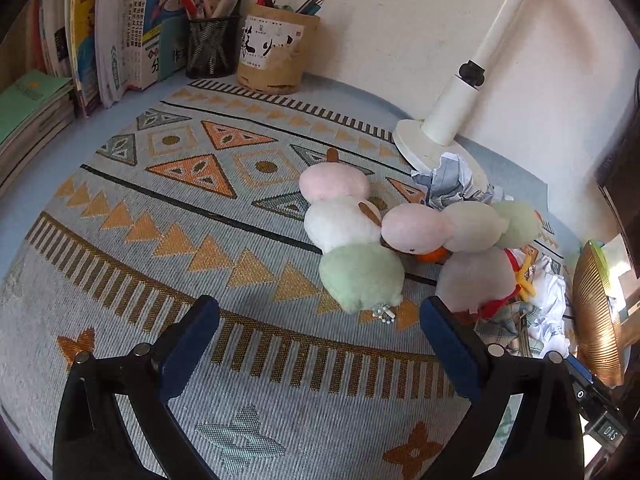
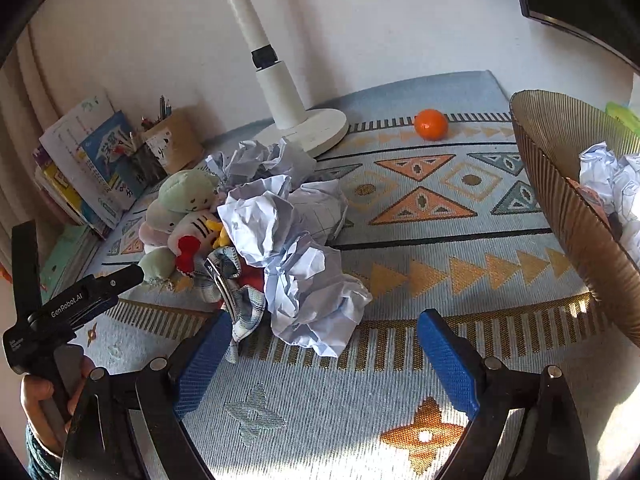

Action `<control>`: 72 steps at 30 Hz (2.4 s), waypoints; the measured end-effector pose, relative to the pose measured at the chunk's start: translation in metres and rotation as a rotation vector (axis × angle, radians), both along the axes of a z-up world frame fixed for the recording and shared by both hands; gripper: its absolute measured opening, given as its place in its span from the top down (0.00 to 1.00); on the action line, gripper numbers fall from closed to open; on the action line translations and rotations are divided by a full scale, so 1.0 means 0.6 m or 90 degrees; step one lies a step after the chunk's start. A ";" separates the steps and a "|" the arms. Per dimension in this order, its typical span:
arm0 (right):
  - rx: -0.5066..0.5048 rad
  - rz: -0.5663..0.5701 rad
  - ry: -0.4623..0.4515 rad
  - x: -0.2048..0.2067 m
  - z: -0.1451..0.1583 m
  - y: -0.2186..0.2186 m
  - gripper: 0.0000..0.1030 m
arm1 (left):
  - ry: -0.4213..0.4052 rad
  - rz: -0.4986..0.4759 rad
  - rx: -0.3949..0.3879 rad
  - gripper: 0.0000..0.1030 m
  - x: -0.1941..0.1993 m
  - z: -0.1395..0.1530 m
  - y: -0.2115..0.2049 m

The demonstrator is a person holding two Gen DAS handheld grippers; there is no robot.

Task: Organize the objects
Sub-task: 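Grasp a pastel dango plush with the left tool while the right tool grasps a paper ball, then lower the dango plush from the left tool into the bowl while the right tool drops its paper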

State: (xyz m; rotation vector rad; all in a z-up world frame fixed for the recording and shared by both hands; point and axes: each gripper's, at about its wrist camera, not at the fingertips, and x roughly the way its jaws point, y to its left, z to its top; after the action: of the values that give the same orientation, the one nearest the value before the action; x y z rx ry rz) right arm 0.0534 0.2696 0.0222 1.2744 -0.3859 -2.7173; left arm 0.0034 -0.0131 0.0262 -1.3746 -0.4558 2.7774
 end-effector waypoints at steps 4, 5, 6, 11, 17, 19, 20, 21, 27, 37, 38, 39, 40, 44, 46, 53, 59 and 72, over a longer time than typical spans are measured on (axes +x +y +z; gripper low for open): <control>-0.002 0.013 -0.020 -0.018 -0.012 -0.005 0.34 | 0.016 -0.021 -0.044 0.05 -0.029 0.005 0.021; 0.001 0.015 -0.020 -0.019 -0.013 -0.007 0.40 | 0.010 -0.025 -0.058 0.08 -0.038 0.002 0.026; 0.009 0.014 -0.017 -0.017 -0.012 -0.010 0.42 | 0.006 -0.026 -0.060 0.10 -0.046 -0.002 0.028; 0.045 0.003 0.006 0.000 0.000 -0.013 0.55 | -0.001 -0.073 -0.071 0.58 -0.060 -0.008 0.046; 0.065 -0.016 0.017 0.073 0.023 0.014 0.55 | 0.013 -0.090 -0.048 0.58 0.024 0.003 0.017; 0.063 -0.002 0.008 0.103 0.025 0.017 0.55 | 0.024 -0.109 -0.031 0.58 0.067 0.008 0.005; 0.058 0.000 -0.001 0.114 0.023 0.018 0.55 | 0.023 -0.121 -0.021 0.58 0.087 0.009 0.001; 0.048 0.004 -0.013 0.123 0.019 0.019 0.55 | 0.020 -0.135 -0.014 0.58 0.105 0.009 0.000; 0.045 0.006 -0.040 0.146 0.001 0.008 0.55 | 0.015 -0.191 -0.022 0.58 0.163 -0.002 0.019; 0.006 -0.010 -0.049 0.149 -0.002 0.012 0.36 | 0.025 -0.135 -0.032 0.12 0.144 -0.005 0.023; -0.002 -0.014 -0.046 0.149 -0.002 0.015 0.36 | 0.022 -0.133 -0.041 0.18 0.142 -0.008 0.026; -0.008 -0.019 -0.044 0.147 -0.002 0.016 0.36 | 0.021 -0.137 -0.048 0.25 0.143 -0.011 0.029; -0.009 -0.025 -0.044 0.146 -0.004 0.018 0.36 | 0.021 -0.139 -0.061 0.36 0.144 -0.013 0.034; 0.006 -0.010 -0.027 0.151 0.004 0.011 0.54 | 0.038 -0.130 -0.096 0.56 0.158 -0.008 0.038; 0.014 0.008 -0.003 0.164 0.020 0.006 0.54 | 0.062 -0.140 -0.087 0.56 0.176 0.007 0.039; 0.081 -0.066 0.133 0.198 0.139 0.077 0.54 | 0.199 -0.273 -0.075 0.56 0.199 0.135 0.144; 0.113 -0.268 0.180 0.190 0.232 0.219 0.54 | 0.265 -0.442 0.000 0.56 0.121 0.229 0.328; 0.085 -0.281 0.105 0.119 0.182 0.294 0.49 | 0.130 -0.523 0.110 0.56 -0.034 0.166 0.568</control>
State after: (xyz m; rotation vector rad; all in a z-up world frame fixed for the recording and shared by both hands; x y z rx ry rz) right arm 0.1247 0.4457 0.1316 1.0889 -0.5316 -3.2383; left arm -0.0172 0.3275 0.1255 -0.9278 -0.0794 2.1040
